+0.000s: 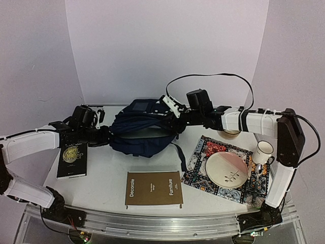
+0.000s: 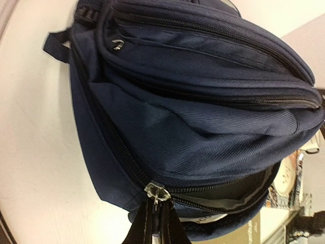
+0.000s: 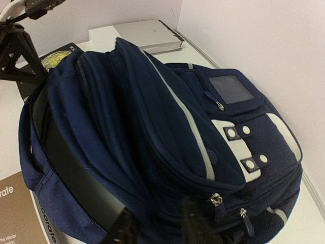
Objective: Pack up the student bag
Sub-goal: Unzip the largest pocket of the student bag, then hold the largest pocket of the student bag.
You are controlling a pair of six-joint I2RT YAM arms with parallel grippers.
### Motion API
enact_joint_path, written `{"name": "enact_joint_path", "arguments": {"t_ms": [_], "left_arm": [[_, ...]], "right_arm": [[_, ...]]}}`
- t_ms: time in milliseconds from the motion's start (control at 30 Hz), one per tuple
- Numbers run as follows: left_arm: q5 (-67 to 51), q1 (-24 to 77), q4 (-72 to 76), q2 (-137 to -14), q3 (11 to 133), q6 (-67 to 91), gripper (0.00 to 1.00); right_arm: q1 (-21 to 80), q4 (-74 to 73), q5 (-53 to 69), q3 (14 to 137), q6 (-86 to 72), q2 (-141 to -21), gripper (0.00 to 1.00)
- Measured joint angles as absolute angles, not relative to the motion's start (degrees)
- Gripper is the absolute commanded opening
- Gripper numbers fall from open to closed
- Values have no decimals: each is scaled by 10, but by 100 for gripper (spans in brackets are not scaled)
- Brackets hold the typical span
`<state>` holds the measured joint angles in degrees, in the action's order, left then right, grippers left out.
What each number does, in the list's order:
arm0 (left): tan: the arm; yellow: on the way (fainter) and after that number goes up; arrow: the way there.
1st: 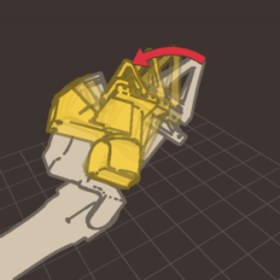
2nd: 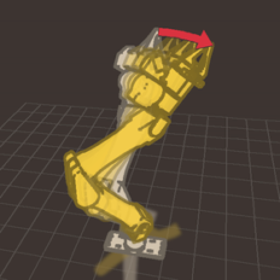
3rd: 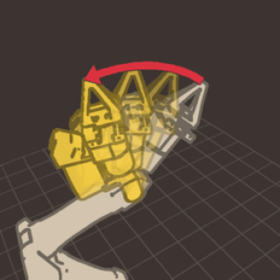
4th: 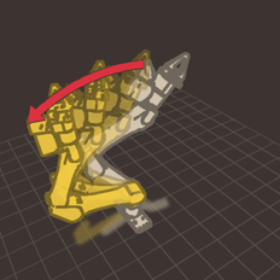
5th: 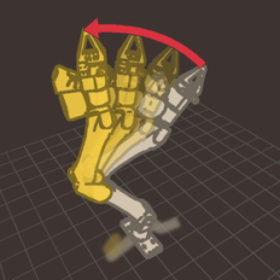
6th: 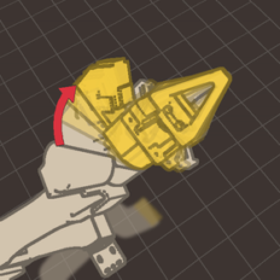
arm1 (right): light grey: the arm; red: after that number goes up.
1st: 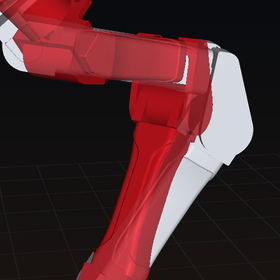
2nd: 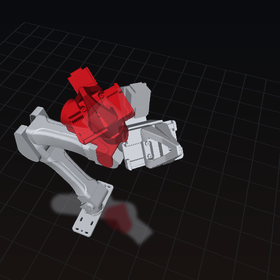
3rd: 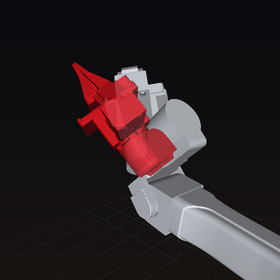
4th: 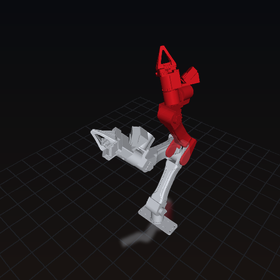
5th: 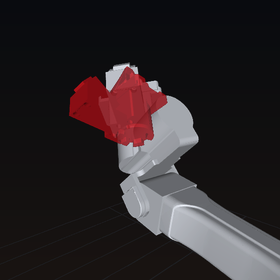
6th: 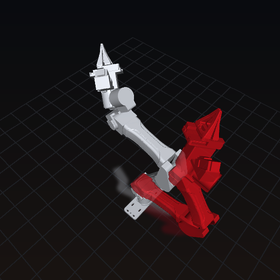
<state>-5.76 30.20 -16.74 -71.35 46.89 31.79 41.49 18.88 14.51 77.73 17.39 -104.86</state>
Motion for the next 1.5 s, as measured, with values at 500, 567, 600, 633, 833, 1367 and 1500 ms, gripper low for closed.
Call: {"name": "enact_joint_path", "arguments": {"t_ms": [500, 567, 600, 633, 833, 1367, 1500], "left_arm": [[-184, 358, -176, -774, 518, 350, 0], [-186, 371, -175, -781, 532, 351, 0], [-188, 376, -174, -785, 539, 353, 0], [-190, 379, -173, -787, 542, 355, 0], [-196, 384, -170, -797, 552, 359, 0], [-157, 386, -190, -799, 556, 340, 0], [-148, 364, -204, -799, 556, 328, 0]], "right_arm": [[543, 134, 70, 821, 189, -1034, 59], [552, 130, 70, 845, 195, -1051, 59], [554, 128, 70, 853, 198, -1059, 59], [557, 126, 71, 860, 200, -1067, 59], [570, 98, 70, 878, 214, -1118, 57], [577, 92, -1, 881, 269, -1145, 0], [571, 90, 0, 851, 278, -1117, 0]]}}
